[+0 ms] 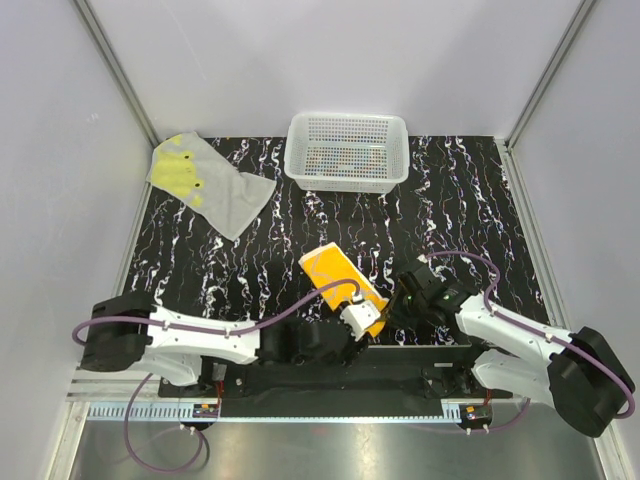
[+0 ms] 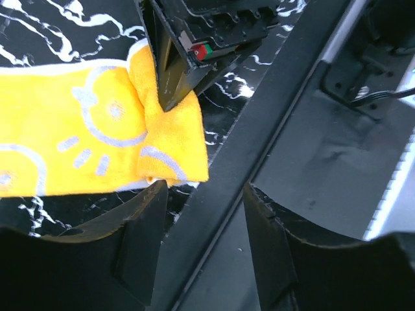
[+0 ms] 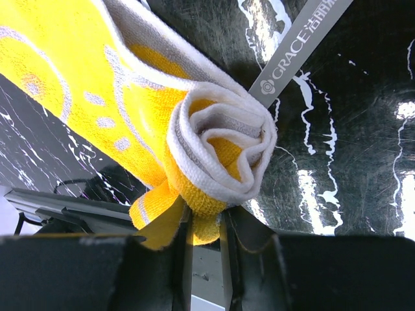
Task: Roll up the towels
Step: Roll the towel
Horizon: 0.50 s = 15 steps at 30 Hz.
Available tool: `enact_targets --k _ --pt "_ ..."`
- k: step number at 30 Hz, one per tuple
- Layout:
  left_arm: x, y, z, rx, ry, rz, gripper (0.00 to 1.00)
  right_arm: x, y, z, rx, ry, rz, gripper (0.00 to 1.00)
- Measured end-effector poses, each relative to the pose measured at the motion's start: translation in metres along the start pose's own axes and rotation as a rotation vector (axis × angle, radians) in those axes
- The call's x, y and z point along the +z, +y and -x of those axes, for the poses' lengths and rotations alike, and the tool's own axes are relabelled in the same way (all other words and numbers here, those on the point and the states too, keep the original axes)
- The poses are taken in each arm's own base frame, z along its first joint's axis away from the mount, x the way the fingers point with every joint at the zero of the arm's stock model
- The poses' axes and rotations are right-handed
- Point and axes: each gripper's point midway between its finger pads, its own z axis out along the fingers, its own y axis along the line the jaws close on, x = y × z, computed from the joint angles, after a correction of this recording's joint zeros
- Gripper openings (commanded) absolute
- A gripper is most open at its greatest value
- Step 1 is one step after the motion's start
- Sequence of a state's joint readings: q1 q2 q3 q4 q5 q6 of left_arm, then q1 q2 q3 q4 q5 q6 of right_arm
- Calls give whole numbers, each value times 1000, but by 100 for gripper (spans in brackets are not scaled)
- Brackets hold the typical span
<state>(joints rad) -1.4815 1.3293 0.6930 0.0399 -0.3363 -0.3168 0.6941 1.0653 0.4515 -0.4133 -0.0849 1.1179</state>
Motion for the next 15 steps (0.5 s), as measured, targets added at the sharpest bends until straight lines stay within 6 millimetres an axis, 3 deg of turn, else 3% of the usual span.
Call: enact_targets --k 5,8,15 --pt "18 1 -26 109 64 49 59 0 0 0 0 3 1 11" --pt "28 4 -45 157 118 73 69 0 0 -1 0 3 2 11" --pt "42 3 -42 180 125 102 72 -1 1 -1 -1 3 5 11"
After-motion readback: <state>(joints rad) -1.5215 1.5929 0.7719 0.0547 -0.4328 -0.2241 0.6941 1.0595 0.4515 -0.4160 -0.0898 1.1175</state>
